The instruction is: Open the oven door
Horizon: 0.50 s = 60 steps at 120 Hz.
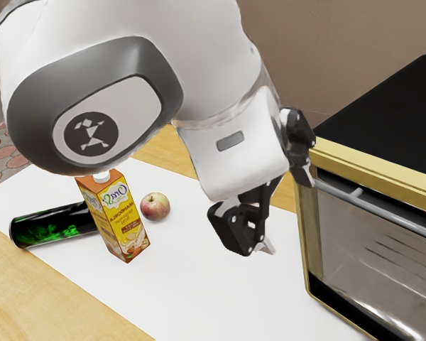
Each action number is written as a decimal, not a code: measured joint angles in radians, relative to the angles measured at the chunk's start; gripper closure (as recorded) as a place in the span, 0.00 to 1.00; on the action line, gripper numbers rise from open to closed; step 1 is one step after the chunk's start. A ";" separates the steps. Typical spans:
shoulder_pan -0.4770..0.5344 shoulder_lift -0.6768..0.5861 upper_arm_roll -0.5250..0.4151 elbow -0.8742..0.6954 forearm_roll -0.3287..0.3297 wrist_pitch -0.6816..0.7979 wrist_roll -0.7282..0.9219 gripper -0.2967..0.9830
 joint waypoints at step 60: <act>-0.118 0.034 0.031 -0.107 -0.148 0.246 0.344 0.23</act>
